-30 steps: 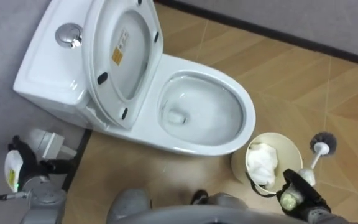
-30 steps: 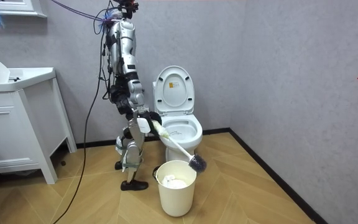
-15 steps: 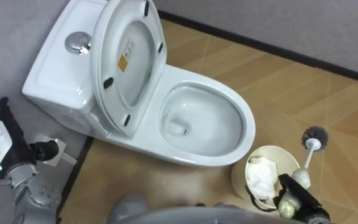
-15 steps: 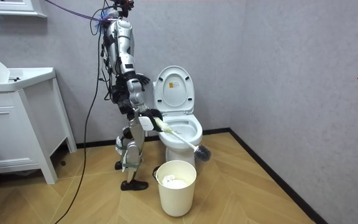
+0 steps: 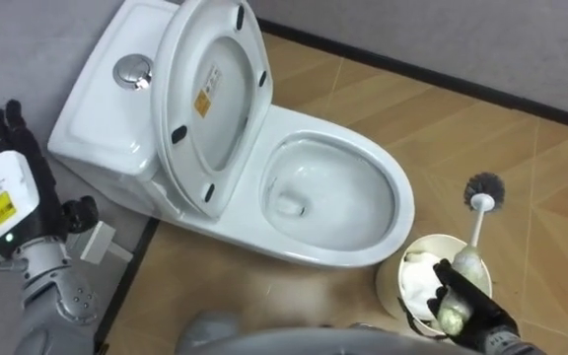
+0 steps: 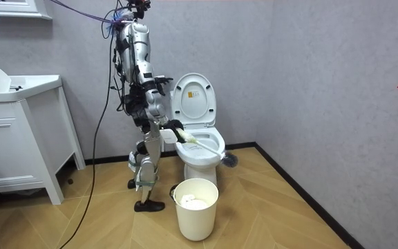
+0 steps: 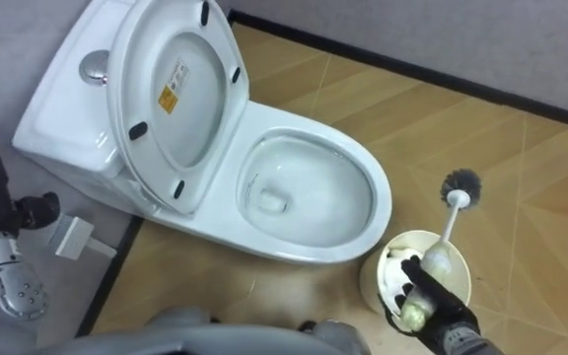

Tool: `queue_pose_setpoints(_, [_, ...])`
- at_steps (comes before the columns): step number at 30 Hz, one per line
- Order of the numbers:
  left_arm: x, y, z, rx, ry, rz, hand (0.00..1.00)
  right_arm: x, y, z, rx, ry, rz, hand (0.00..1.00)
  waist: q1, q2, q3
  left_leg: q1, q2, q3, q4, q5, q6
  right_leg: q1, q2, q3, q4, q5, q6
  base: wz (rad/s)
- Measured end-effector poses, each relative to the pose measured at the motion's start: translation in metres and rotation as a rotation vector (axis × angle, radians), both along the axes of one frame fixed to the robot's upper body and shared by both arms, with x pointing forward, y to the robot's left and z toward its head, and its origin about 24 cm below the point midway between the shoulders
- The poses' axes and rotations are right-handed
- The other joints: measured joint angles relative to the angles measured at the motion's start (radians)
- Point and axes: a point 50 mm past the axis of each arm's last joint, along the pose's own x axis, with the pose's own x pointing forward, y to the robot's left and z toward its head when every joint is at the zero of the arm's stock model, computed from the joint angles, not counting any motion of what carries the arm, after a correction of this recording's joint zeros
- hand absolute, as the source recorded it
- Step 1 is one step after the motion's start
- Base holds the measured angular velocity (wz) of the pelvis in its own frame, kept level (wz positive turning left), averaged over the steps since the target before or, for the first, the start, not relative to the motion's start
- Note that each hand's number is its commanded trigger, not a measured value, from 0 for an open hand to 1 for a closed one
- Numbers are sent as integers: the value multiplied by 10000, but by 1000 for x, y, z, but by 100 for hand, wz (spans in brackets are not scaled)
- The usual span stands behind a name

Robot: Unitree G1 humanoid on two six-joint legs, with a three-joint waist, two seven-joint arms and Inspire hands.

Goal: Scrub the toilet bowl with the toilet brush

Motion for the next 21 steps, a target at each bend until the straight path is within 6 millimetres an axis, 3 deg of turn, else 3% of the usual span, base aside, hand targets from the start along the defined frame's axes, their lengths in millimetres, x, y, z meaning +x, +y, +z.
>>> queue_pose_setpoints(4, [2, -4, 1, 533, 153, -615, 0, 7, -6, 4, -466, -116, 927, 100, -78, -112, 63, 0, 1, -7, 2, 0, 0, -3, 6, 3, -18, 1, 0, 0])
queue_pose_setpoints(9, [5, -10, -1, 571, 321, -1158, 0, 16, -14, 10, -927, -235, 1708, 100, -107, -113, 65, 13, -3, -11, -4, 1, 1, 9, 4, 17, -21, 9, 6, 0])
queue_pose_setpoints(14, [3, -19, -16, 388, 1339, -1880, 0, 44, -10, 15, -1490, -532, 3427, 100, -354, -80, 73, 188, -17, -1, -239, 130, -7, 175, 8, -6, -186, 85, -6, 1])
queue_pose_setpoints(21, [3, -25, -27, 56, 2259, -2447, 0, 69, -2, 24, -2521, -1103, 6082, 100, -349, -101, 87, 179, -52, 15, -413, 272, -12, 4, -22, 10, -173, 118, -9, 0])
